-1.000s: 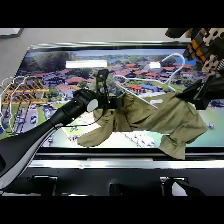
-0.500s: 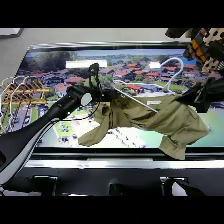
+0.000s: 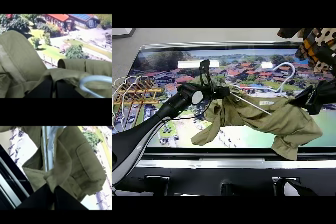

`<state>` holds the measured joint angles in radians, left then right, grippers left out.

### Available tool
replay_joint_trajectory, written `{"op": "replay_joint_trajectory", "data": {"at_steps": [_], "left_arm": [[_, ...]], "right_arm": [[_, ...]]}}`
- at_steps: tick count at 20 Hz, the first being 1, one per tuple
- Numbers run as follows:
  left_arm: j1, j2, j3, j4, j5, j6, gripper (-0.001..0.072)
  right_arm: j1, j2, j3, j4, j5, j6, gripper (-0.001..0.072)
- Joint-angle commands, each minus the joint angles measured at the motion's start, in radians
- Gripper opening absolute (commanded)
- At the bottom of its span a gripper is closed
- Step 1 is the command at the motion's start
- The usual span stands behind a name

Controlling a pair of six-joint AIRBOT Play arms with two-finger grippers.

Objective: Fold the clothes and pants, and hang the long-sleeved shirts on hangers.

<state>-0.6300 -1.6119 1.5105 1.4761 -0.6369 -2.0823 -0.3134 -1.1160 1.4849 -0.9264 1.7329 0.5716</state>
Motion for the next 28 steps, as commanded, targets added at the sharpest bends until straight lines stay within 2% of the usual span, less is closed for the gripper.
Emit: {"op": "replay_joint_trajectory", "data": {"at_steps": [1, 9, 12, 17, 19, 22, 25, 28], "left_arm": [[0.000, 0.002, 0.019, 0.000, -0.007, 0.045, 0.0032], [0.007, -0.003, 0.031, 0.001, -0.017, 0.046, 0.0032], [0.007, 0.002, 0.031, 0.001, -0.016, 0.045, 0.0031], [0.005, 0.019, 0.034, 0.001, -0.017, 0.046, 0.0032], [0.005, 0.023, 0.034, 0.001, -0.016, 0.047, 0.0032], [0.000, 0.025, 0.051, 0.000, -0.021, 0.104, 0.0032], [-0.002, 0.025, 0.104, 0.000, -0.034, 0.132, 0.0031], [-0.009, 0.030, 0.164, 0.000, -0.045, 0.150, 0.0032]], "right_arm": [[0.000, -0.010, -0.008, -0.033, -0.004, -0.011, 0.0031], [0.000, -0.003, -0.008, -0.063, 0.026, -0.037, 0.0031], [0.001, -0.003, -0.008, -0.139, 0.005, -0.037, 0.0031], [0.045, -0.045, -0.008, -0.135, -0.034, -0.032, 0.0031], [0.132, -0.076, -0.008, -0.174, -0.068, -0.002, 0.0030], [0.247, -0.105, -0.008, -0.319, -0.161, 0.077, 0.0030], [0.319, -0.105, -0.008, -0.343, -0.234, 0.111, 0.0030], [0.361, -0.105, -0.008, -0.342, -0.349, 0.189, 0.0030]]}}
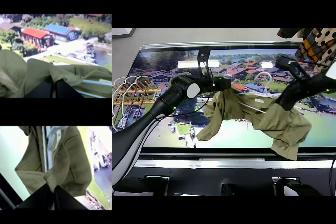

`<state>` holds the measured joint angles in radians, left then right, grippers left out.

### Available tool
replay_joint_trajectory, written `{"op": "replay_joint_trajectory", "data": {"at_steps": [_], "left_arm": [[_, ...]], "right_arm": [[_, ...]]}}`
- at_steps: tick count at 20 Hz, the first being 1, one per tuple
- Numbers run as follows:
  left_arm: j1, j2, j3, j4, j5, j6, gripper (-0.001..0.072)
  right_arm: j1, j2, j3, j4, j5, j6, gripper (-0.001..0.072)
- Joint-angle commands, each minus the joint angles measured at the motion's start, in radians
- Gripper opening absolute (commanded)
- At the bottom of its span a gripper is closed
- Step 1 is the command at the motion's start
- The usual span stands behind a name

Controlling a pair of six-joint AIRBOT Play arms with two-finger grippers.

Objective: Fold the clothes and pants, and hang the long-sleeved shirts on hangers.

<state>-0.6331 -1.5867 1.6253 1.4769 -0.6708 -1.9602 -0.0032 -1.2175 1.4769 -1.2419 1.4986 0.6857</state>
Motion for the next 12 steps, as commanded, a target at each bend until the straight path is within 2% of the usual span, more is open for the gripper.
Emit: {"op": "replay_joint_trajectory", "data": {"at_steps": [1, 3, 5, 9, 12], "left_arm": [[-0.014, 0.010, 0.072, 0.000, -0.019, 0.043, 0.0032], [-0.039, 0.031, 0.109, -0.001, -0.021, 0.095, 0.0032], [-0.061, 0.063, 0.114, 0.000, -0.042, 0.098, 0.0031], [-0.111, 0.073, 0.085, -0.001, -0.254, 0.099, 0.0032], [-0.134, 0.067, 0.005, -0.004, -0.256, 0.099, 0.0034]], "right_arm": [[0.065, -0.004, 0.000, -0.027, -0.158, 0.099, 0.0030], [0.094, -0.010, 0.000, -0.027, -0.208, 0.124, 0.0030], [0.108, -0.004, 0.006, -0.026, -0.242, 0.130, 0.0030], [0.108, 0.040, 0.069, -0.022, -0.256, 0.153, 0.0032], [0.108, 0.103, 0.097, -0.022, -0.234, 0.153, 0.0032]]}}
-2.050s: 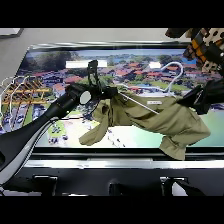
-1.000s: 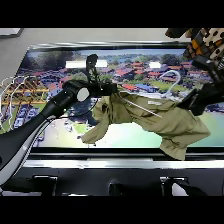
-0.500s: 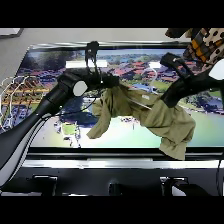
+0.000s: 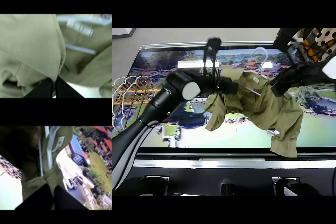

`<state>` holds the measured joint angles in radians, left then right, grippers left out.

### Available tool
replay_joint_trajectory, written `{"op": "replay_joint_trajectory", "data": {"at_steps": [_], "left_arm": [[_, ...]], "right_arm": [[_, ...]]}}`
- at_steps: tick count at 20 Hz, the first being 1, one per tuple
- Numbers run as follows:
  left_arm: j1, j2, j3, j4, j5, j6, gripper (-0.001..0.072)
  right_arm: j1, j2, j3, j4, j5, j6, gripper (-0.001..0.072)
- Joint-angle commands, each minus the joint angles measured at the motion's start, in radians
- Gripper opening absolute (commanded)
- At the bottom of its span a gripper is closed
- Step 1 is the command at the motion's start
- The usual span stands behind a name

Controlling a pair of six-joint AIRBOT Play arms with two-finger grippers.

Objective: Fold the clothes and pants, and hang the long-sleeved shirts on hangers.

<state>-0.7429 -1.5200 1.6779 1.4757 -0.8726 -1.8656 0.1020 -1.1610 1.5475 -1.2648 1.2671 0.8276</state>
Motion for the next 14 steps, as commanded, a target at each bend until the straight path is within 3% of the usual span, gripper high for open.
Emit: {"op": "replay_joint_trajectory", "data": {"at_steps": [1, 2, 3, 4, 5, 6, 9, 11, 14], "left_arm": [[-0.026, -0.003, -0.057, -0.006, -0.053, 0.004, 0.0035], [-0.026, -0.005, -0.057, -0.011, -0.048, 0.004, 0.0059], [-0.025, -0.003, -0.054, -0.010, -0.042, 0.004, 0.0165], [-0.021, 0.001, -0.042, -0.010, -0.045, 0.007, 0.0357], [-0.011, 0.007, -0.028, -0.010, -0.056, 0.023, 0.0485], [0.003, 0.016, -0.006, -0.010, -0.077, 0.035, 0.0560], [0.073, 0.051, 0.099, -0.011, -0.235, 0.091, 0.0618], [0.130, 0.087, 0.153, -0.011, -0.356, 0.190, 0.0619], [0.216, 0.138, 0.158, -0.050, -0.406, 0.385, 0.0617]], "right_arm": [[0.003, 0.069, 0.026, 0.001, 0.008, 0.010, 0.0032], [0.003, 0.087, 0.026, 0.001, 0.029, 0.010, 0.0032], [0.003, 0.101, 0.026, 0.001, 0.056, 0.010, 0.0032], [0.003, 0.110, 0.026, 0.001, 0.085, 0.006, 0.0032], [0.003, 0.116, 0.026, 0.000, 0.108, 0.001, 0.0032], [0.003, 0.116, 0.026, 0.001, 0.124, -0.005, 0.0032], [0.003, 0.114, 0.025, 0.001, 0.104, -0.031, 0.0032], [0.003, 0.111, 0.025, 0.005, 0.079, -0.107, 0.0032], [0.003, 0.080, 0.025, 0.053, 0.069, -0.245, 0.0032]]}}
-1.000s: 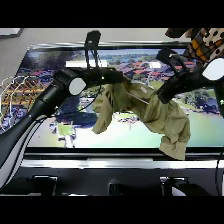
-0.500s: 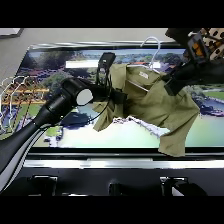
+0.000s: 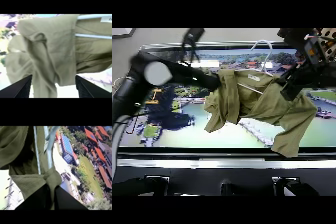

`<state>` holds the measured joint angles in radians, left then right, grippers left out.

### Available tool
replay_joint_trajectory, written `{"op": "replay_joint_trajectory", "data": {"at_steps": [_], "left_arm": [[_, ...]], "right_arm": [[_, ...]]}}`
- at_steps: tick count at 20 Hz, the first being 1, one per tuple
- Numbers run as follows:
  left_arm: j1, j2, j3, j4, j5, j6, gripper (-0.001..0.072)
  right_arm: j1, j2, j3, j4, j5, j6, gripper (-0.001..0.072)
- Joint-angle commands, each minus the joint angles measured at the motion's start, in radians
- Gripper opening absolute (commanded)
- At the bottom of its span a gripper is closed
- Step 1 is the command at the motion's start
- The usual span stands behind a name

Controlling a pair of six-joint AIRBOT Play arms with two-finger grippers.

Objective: Fold the clothes and pants, and hang the long-sleeved shirts on hangers.

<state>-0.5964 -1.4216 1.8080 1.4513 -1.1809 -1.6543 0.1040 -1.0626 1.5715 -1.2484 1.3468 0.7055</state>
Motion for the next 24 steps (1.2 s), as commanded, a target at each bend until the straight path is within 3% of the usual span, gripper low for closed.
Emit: {"op": "replay_joint_trajectory", "data": {"at_steps": [1, 6, 8, 11, 13, 15, 18, 24], "left_arm": [[0.086, 0.042, 0.028, -0.019, -0.095, 0.226, 0.0614], [0.094, 0.019, 0.028, -0.020, -0.087, 0.300, 0.0612], [0.101, -0.002, 0.022, -0.047, -0.058, 0.446, 0.0679], [0.166, -0.010, -0.035, -0.263, -0.058, 0.700, 0.0670], [0.215, -0.010, -0.082, -0.381, -0.061, 0.813, 0.0668], [0.242, -0.012, -0.124, -0.396, -0.061, 0.906, 0.0668], [0.258, -0.032, -0.156, -0.402, -0.060, 0.999, 0.0668], [0.256, -0.088, -0.158, -0.431, -0.032, 1.092, 0.0668]], "right_arm": [[0.001, -0.031, 0.001, 0.056, -0.011, -0.157, 0.0032], [0.000, -0.054, 0.001, 0.129, -0.018, -0.285, 0.0032], [-0.004, -0.054, 0.001, 0.156, -0.018, -0.304, 0.0032], [-0.004, -0.054, 0.001, 0.164, -0.018, -0.307, 0.0032], [-0.004, -0.056, 0.001, 0.164, -0.018, -0.307, 0.0032], [-0.004, -0.060, 0.001, 0.164, -0.016, -0.307, 0.0033], [-0.004, -0.063, 0.001, 0.179, -0.007, -0.307, 0.0033], [-0.004, -0.063, 0.001, 0.201, 0.056, -0.307, 0.0033]]}}
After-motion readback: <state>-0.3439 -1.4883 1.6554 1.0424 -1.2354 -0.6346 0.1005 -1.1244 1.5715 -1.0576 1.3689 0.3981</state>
